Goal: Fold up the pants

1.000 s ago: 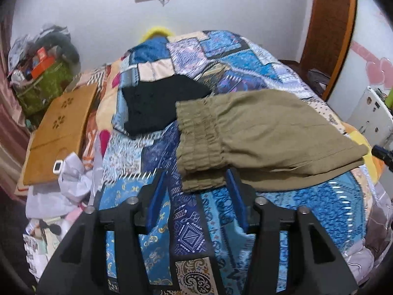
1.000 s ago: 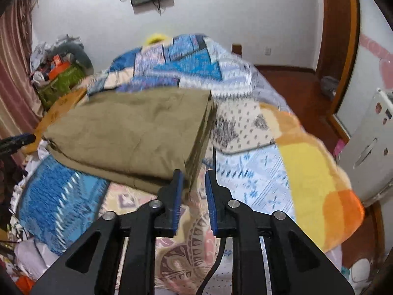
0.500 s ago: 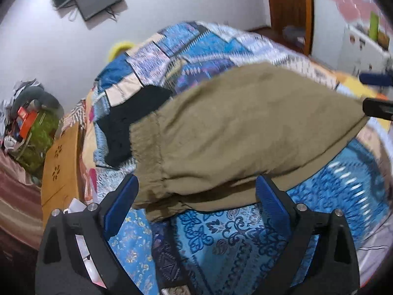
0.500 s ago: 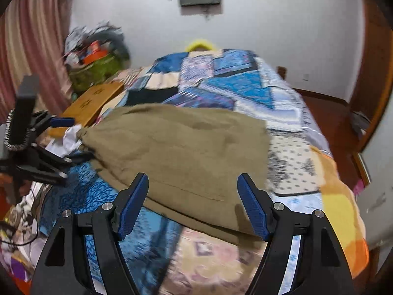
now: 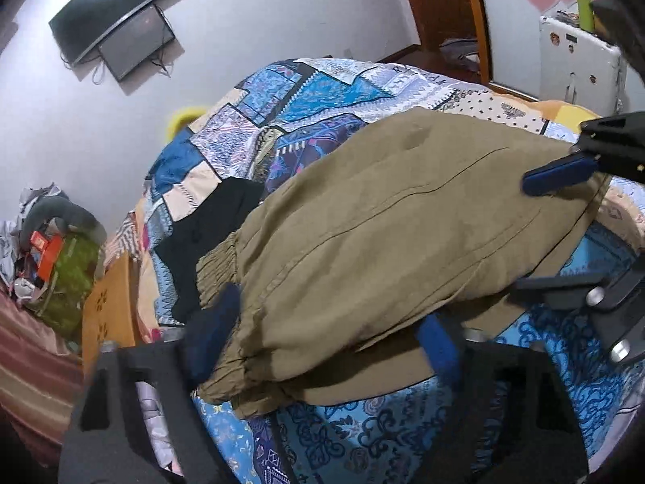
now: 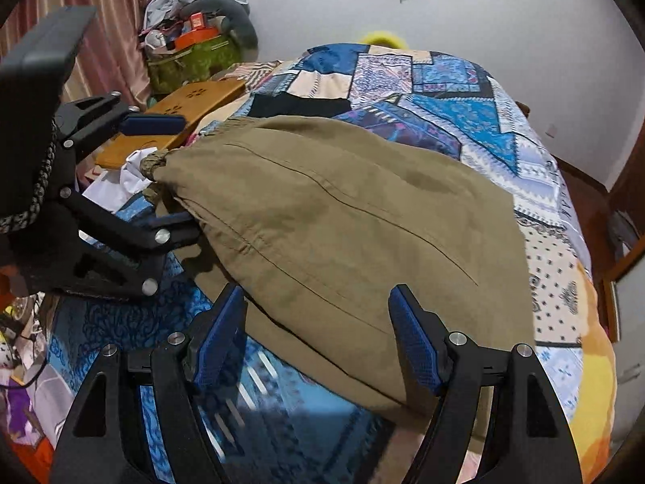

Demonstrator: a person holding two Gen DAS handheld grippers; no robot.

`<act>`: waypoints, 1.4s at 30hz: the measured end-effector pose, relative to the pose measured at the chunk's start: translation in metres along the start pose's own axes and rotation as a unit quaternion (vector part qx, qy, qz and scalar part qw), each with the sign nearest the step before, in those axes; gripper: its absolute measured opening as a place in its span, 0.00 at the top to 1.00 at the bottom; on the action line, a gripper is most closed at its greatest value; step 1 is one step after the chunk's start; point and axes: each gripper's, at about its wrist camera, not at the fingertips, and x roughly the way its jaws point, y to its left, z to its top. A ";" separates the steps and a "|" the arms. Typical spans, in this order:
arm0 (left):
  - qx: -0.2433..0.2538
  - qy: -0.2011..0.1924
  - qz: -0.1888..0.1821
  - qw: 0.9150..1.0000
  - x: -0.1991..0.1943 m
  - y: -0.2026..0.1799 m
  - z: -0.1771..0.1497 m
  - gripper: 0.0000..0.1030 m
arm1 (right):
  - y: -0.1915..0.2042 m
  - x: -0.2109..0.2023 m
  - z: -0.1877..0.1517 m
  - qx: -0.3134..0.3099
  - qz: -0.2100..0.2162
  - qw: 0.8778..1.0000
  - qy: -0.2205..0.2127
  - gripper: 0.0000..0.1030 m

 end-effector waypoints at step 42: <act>-0.268 0.052 -0.047 0.961 0.012 0.090 -0.035 0.52 | -0.042 -0.011 -0.018 0.184 0.028 0.982 -0.010 0.41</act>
